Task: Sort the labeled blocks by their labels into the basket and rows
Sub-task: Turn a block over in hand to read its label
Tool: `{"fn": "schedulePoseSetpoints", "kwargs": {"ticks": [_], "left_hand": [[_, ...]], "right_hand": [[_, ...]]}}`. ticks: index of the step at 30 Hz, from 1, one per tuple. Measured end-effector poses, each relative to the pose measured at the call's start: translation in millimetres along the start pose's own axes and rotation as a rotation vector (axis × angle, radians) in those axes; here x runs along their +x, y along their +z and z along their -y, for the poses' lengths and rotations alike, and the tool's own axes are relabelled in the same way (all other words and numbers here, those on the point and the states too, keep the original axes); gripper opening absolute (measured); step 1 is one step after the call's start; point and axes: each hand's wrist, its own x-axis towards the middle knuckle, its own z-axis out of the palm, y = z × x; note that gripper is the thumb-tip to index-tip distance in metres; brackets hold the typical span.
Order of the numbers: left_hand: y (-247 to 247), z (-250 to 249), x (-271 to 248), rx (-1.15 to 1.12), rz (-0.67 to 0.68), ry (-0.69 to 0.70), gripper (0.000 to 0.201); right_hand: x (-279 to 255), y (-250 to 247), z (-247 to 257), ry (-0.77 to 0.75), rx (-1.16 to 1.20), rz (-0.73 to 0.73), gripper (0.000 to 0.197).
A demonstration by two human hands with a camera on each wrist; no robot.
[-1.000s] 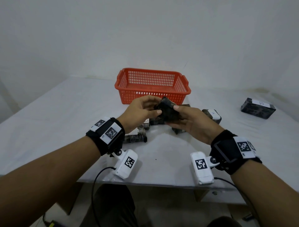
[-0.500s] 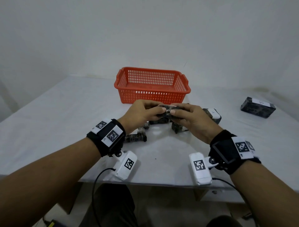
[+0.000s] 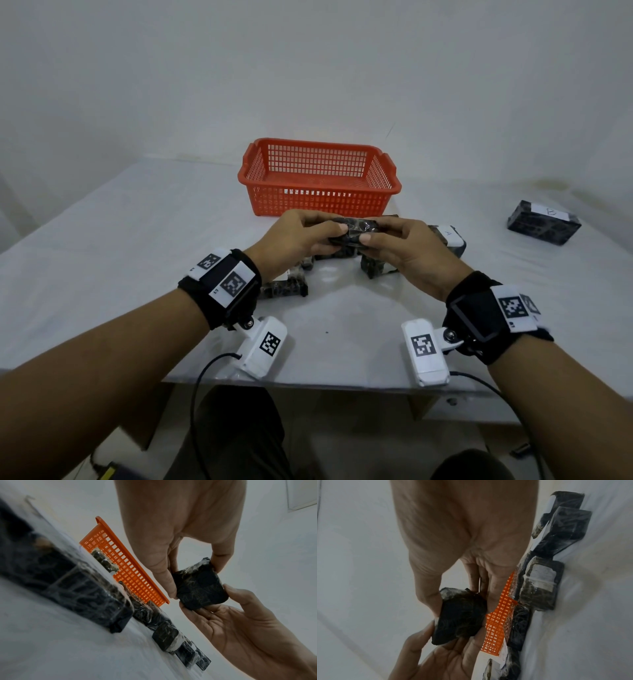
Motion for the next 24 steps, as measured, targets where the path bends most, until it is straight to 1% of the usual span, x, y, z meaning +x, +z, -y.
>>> {"fn": "schedulePoseSetpoints", "kwargs": {"ticks": [3, 5, 7, 9, 11, 13, 15, 20, 22, 24], "left_hand": [[-1.2, 3.1, 0.5, -0.042, 0.03, -0.016, 0.028], [-1.8, 3.1, 0.6, -0.052, 0.038, -0.011, 0.027], [-1.4, 1.7, 0.9, -0.029, 0.012, 0.004, 0.024], [-0.8, 1.4, 0.8, -0.008, -0.012, 0.004, 0.023], [-0.4, 2.3, 0.6, -0.015, 0.011, -0.002, 0.023], [0.2, 2.9, -0.8, -0.047, 0.053, -0.017, 0.027], [0.3, 3.5, -1.2, -0.055, 0.065, -0.023, 0.033], [-1.0, 2.7, -1.6, 0.037, 0.0, 0.023, 0.03], [-0.9, 2.4, -2.6, 0.054, 0.003, 0.031, 0.029], [-1.7, 3.6, -3.1, 0.015, 0.027, 0.021, 0.033]], "right_hand": [[-0.3, -2.6, -0.7, -0.022, -0.052, -0.029, 0.039], [-0.2, -2.1, 0.0, -0.024, -0.028, -0.026, 0.03], [-0.1, 0.0, 1.5, -0.007, 0.01, -0.008, 0.022], [0.1, 1.3, 1.7, 0.007, 0.008, -0.012, 0.022], [1.4, 0.4, 0.3, 0.005, -0.017, -0.045, 0.023], [1.9, -0.3, -0.7, -0.001, -0.039, -0.082, 0.022], [1.9, 0.2, -0.8, -0.003, -0.052, -0.102, 0.023], [1.6, 3.2, 1.0, 0.023, -0.031, -0.067, 0.026], [2.2, 4.0, 1.1, 0.016, -0.034, -0.089, 0.022], [2.7, 5.2, 1.3, 0.0, -0.043, -0.109, 0.019]]}}
